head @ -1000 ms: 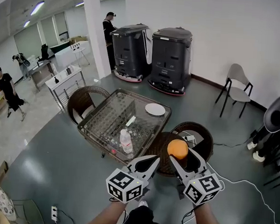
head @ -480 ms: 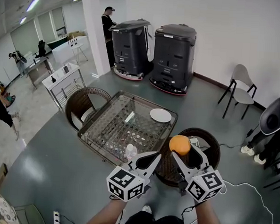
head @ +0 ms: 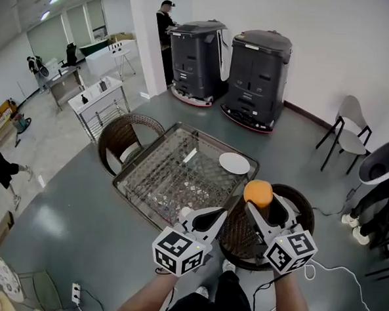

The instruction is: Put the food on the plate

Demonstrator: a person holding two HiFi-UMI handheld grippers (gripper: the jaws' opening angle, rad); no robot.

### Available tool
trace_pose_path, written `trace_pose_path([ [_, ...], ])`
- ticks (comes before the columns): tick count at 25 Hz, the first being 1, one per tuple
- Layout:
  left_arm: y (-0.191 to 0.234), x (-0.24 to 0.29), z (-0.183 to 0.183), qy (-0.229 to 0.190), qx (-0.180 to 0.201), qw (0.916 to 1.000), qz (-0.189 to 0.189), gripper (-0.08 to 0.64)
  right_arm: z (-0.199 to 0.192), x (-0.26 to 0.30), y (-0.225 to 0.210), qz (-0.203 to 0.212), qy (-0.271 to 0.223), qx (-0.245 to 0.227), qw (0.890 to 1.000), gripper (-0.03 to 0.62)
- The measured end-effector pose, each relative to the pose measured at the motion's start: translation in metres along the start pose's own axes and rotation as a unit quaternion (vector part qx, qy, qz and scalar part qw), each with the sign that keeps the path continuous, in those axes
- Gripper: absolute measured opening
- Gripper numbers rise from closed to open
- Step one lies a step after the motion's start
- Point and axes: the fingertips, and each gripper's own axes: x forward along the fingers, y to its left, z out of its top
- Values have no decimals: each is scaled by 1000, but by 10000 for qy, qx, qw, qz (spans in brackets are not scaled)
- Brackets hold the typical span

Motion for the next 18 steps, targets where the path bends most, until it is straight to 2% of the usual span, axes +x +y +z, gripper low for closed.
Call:
trace_pose_path([
  [9, 33, 59, -2, 229, -24, 9985, 488, 8, -9, 65, -55, 408, 305, -11, 9987, 282],
  [18, 75, 121, -30, 553, -298, 9919, 1104, 8, -56, 134, -126, 674, 862, 329, 9934, 282],
])
